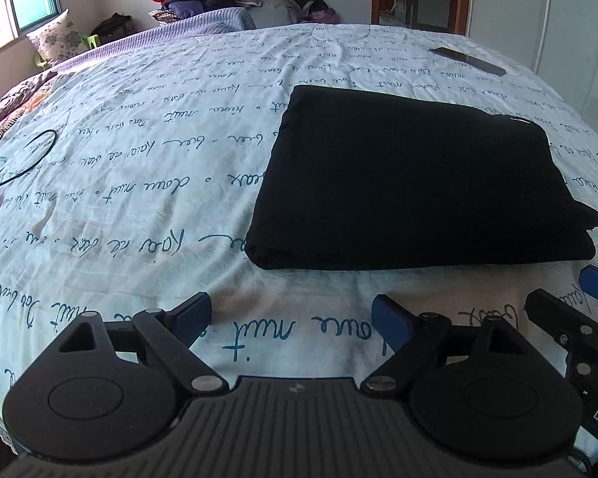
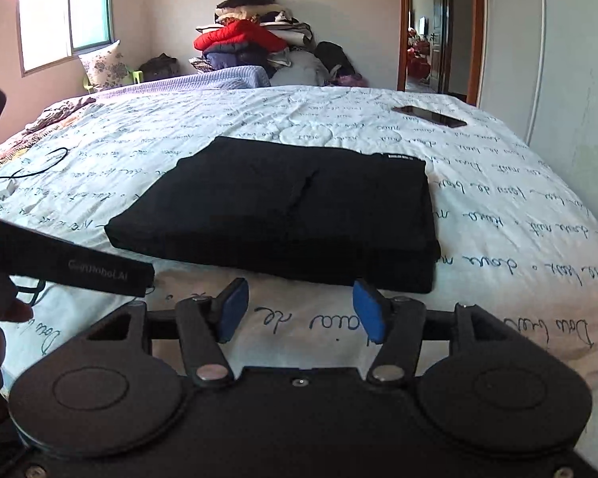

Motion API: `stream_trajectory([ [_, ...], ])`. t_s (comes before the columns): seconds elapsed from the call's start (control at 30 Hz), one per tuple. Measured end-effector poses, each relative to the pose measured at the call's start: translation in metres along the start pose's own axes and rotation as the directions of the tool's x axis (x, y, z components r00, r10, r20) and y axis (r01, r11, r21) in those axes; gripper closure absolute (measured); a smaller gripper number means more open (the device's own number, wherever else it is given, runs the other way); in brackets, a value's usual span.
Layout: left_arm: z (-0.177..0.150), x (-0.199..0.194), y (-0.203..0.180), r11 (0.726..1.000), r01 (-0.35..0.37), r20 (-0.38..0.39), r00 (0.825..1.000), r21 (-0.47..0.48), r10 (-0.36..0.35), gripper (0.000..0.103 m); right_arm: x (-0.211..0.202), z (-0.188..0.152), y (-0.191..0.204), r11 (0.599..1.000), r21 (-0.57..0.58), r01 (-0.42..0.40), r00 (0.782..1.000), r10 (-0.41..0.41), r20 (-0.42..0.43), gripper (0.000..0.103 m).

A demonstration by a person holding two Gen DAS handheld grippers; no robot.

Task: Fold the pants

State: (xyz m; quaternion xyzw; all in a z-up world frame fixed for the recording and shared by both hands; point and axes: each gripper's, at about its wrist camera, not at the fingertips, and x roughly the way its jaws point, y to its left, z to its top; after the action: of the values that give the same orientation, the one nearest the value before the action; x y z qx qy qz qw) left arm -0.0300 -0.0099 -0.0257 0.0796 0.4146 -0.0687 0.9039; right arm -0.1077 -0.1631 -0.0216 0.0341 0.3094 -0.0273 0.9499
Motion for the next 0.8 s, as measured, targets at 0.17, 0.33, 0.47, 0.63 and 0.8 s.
stream_trajectory([
  [0.17,0.001,0.000,-0.002,1.000,-0.012,0.009,1.000,0.003,0.012,0.013,-0.001,-0.002,0.001,1.000,-0.001,-0.005,1.000,0.005,-0.007,0.044],
  [0.33,0.001,0.000,-0.003,1.000,-0.017,0.013,1.000,0.007,0.017,0.013,-0.007,-0.001,0.001,1.000,-0.002,-0.004,1.000,0.004,0.002,0.041],
  [0.47,0.001,0.001,-0.004,1.000,-0.021,0.012,1.000,0.006,0.020,0.013,-0.009,-0.001,0.001,1.000,0.002,-0.001,1.000,0.001,-0.002,0.040],
  [0.63,0.000,0.000,-0.004,1.000,-0.020,0.011,1.000,0.006,0.020,0.012,-0.010,-0.004,0.000,1.000,0.005,-0.006,1.000,0.006,-0.012,0.040],
  [0.8,-0.001,0.001,-0.003,1.000,-0.016,0.007,1.000,0.000,0.016,0.012,-0.011,-0.006,0.000,1.000,0.009,-0.008,1.000,0.008,-0.014,0.040],
])
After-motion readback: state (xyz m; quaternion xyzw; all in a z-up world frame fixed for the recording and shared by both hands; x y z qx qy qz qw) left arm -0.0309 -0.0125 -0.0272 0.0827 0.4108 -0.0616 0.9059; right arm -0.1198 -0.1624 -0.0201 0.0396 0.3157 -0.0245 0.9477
